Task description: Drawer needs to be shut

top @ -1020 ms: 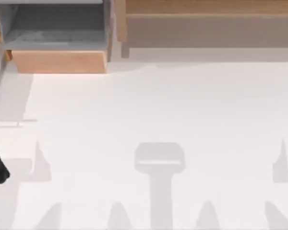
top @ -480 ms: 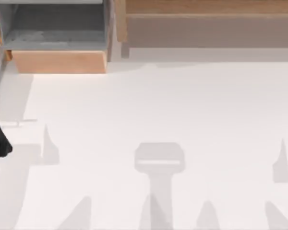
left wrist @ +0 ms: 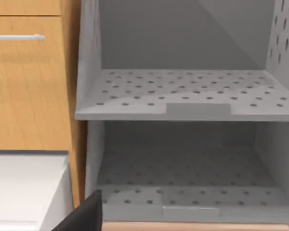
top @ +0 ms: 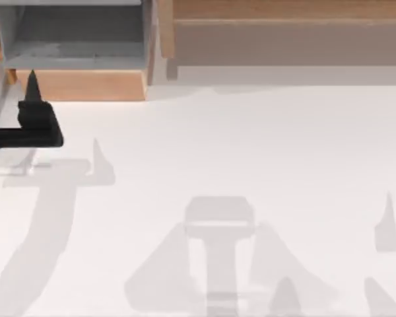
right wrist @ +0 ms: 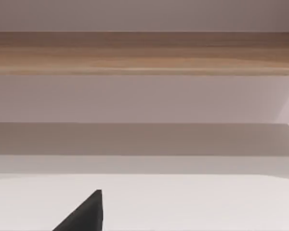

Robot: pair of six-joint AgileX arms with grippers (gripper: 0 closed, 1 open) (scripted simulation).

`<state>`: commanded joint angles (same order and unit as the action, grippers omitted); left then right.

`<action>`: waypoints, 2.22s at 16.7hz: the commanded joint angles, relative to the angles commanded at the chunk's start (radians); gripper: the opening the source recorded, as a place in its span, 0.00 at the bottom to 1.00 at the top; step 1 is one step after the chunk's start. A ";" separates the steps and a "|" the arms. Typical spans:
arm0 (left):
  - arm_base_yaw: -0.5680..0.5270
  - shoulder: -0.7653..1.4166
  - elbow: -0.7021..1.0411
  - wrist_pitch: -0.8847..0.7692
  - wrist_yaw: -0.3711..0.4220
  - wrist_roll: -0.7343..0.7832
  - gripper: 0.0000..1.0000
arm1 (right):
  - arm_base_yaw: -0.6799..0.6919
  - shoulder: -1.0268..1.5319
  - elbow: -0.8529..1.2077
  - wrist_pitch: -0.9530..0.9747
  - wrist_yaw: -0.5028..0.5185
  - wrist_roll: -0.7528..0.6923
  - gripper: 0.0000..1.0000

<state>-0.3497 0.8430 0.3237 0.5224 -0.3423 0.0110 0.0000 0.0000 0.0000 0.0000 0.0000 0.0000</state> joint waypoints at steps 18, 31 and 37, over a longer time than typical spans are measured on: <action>0.338 0.341 0.008 0.193 0.219 0.262 1.00 | 0.000 0.000 0.000 0.000 0.000 0.000 1.00; 0.850 0.762 0.027 0.492 0.680 0.833 1.00 | 0.000 0.000 0.000 0.000 0.000 0.000 1.00; 1.002 0.949 0.042 0.643 0.832 1.100 1.00 | 0.000 0.000 0.000 0.000 0.000 0.000 1.00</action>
<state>0.6525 1.7916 0.3658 1.1654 0.4902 1.1108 0.0000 0.0000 0.0000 0.0000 0.0000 0.0000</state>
